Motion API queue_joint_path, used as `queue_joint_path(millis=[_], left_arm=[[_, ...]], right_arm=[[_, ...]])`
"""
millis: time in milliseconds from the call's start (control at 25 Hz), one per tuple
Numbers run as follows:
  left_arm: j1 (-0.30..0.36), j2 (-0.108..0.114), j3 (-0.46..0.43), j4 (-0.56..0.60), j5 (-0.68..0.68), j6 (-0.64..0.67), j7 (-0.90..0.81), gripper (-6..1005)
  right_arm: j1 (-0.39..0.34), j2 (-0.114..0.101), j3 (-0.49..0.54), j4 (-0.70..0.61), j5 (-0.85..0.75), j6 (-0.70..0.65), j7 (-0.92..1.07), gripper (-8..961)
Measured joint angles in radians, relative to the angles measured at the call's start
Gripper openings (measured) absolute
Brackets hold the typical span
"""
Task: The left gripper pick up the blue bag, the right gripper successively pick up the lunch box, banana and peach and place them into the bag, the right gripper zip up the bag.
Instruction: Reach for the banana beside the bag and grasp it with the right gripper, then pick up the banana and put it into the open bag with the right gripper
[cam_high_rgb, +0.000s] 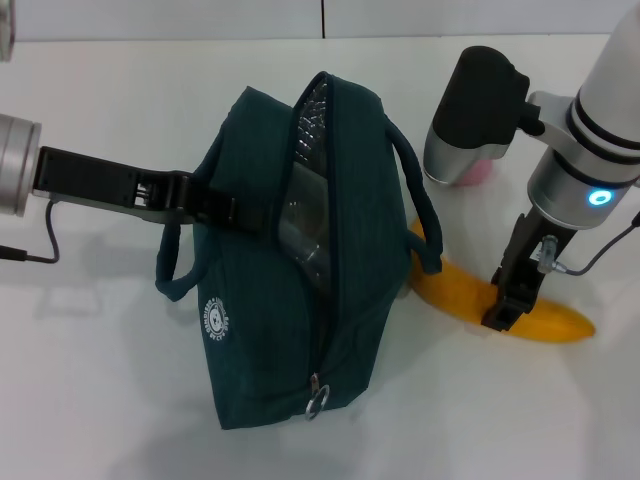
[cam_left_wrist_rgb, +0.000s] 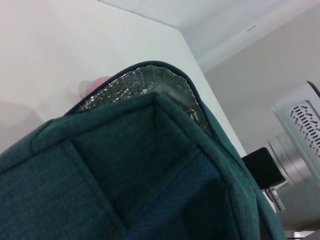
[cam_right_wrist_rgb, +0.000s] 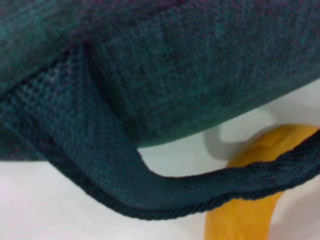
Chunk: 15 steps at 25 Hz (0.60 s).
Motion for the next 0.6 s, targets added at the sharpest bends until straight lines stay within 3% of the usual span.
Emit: queue_joint_path(millis=[120, 320, 480, 600], left_arm=[[0.0, 0.001, -0.001, 0.0, 0.0, 0.0, 0.001, 42], [-0.001, 0.003, -0.002, 0.0, 0.0, 0.0, 0.001, 42], [0.0, 0.004, -0.002, 0.0, 0.0, 0.0, 0.001, 42], [0.004, 0.006, -0.002, 0.0, 0.0, 0.0, 0.001, 42]], right_arm=[[0.001, 0.0, 0.0, 0.0, -0.004, -0.005, -0.001, 669], [0.002, -0.003, 0.0, 0.001, -0.005, -0.017, -0.007, 435], [-0.003, -0.006, 0.023, -0.009, -0.006, -0.033, -0.007, 416], [-0.017, -0.013, 0.099, -0.017, -0.009, -0.045, -0.008, 407]])
